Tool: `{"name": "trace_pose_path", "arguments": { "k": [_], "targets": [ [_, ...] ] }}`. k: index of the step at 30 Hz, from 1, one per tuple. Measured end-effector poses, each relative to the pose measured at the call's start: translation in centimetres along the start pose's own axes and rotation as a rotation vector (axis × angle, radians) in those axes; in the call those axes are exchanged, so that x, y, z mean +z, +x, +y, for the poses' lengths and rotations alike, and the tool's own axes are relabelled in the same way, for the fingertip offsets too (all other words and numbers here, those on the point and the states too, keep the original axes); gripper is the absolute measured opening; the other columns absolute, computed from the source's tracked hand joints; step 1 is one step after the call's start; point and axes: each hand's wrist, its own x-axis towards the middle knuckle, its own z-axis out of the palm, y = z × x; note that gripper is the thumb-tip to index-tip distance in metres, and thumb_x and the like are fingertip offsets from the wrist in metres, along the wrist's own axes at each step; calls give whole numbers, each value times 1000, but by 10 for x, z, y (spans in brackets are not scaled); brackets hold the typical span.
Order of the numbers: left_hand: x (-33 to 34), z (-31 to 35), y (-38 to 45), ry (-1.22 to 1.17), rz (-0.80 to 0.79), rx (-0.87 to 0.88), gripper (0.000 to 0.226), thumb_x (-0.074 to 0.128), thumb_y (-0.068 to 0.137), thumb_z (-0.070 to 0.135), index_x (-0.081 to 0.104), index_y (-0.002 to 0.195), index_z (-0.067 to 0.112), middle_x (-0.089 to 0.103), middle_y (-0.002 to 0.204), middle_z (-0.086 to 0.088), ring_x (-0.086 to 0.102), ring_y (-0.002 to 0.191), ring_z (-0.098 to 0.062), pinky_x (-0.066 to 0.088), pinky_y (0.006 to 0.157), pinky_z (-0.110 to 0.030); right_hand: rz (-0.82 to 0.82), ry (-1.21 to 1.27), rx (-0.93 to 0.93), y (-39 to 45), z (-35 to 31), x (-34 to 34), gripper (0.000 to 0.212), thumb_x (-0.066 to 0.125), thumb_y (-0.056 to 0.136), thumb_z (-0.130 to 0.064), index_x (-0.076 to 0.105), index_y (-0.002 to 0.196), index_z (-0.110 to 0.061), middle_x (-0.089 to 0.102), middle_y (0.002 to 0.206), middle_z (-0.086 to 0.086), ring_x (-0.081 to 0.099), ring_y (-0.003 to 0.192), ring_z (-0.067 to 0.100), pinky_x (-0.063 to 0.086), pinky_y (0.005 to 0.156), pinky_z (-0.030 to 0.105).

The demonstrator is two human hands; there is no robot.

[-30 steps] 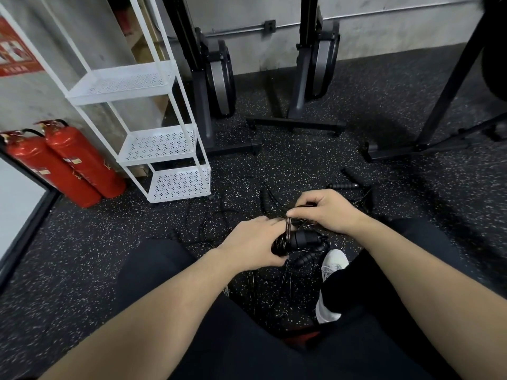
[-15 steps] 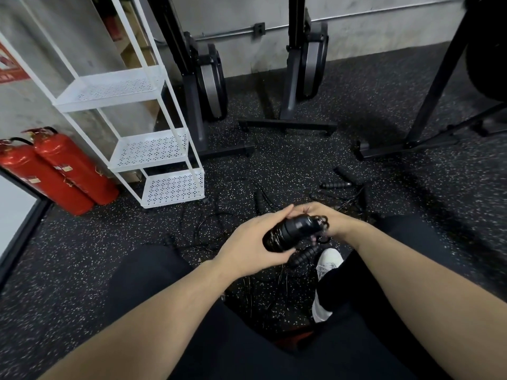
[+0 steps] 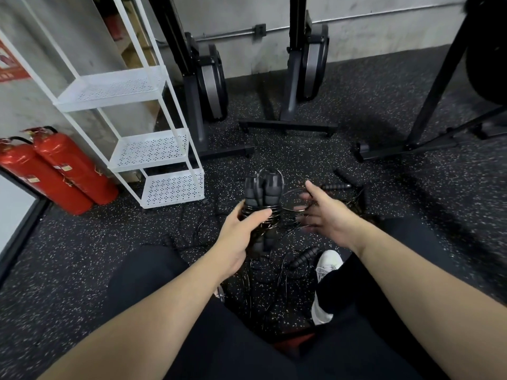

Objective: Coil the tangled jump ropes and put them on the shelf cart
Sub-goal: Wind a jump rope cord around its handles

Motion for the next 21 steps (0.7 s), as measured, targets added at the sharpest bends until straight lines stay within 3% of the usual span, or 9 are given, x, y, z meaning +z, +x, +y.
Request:
{"name": "trace_pose_path", "arguments": {
  "k": [2,4,7,10,14,21],
  "targets": [
    [1,2,0,-67,18,-9,24,71,93,11,69,113,24,78,106,-2,73,95,-19,59,80,-34,-55,69,117,0,4,9,62,47,94,-70,59,124,-17,75,113,13,70,100,33,55,83,44],
    [0,0,1,-94,42,-18,23,69,94,11,69,112,25,78,109,-6,74,96,-21,59,84,-38,-134,138,102,-3,4,19,64,37,97,-72,54,130,-20,75,116,11,70,103,33,55,84,45],
    [-2,0,3,-184,56,-74,22,66,97,15,67,116,24,76,111,-15,74,94,-32,59,86,-46,-183,155,-132,-13,-3,33,54,22,107,-56,40,150,-29,69,131,3,62,124,27,47,106,53],
    [-7,2,6,-264,42,-136,31,62,99,18,58,130,20,75,110,-17,73,86,-33,61,72,-42,-187,-1,-366,-24,-7,44,47,17,106,-35,39,147,-36,54,149,0,47,140,20,33,117,52],
    [-13,4,2,-327,-11,-247,43,57,99,26,55,138,9,74,106,-18,73,82,-29,61,66,-39,-224,-435,-539,-26,3,44,45,20,100,-70,27,144,-69,34,160,-22,28,150,4,16,126,45],
    [-15,8,1,-444,-50,-275,40,53,97,37,64,123,8,73,96,-14,69,77,-25,57,66,-35,-242,-718,-742,-40,-2,43,55,34,103,-52,15,155,-50,29,159,-23,27,145,-10,19,118,15]
  ]
}}
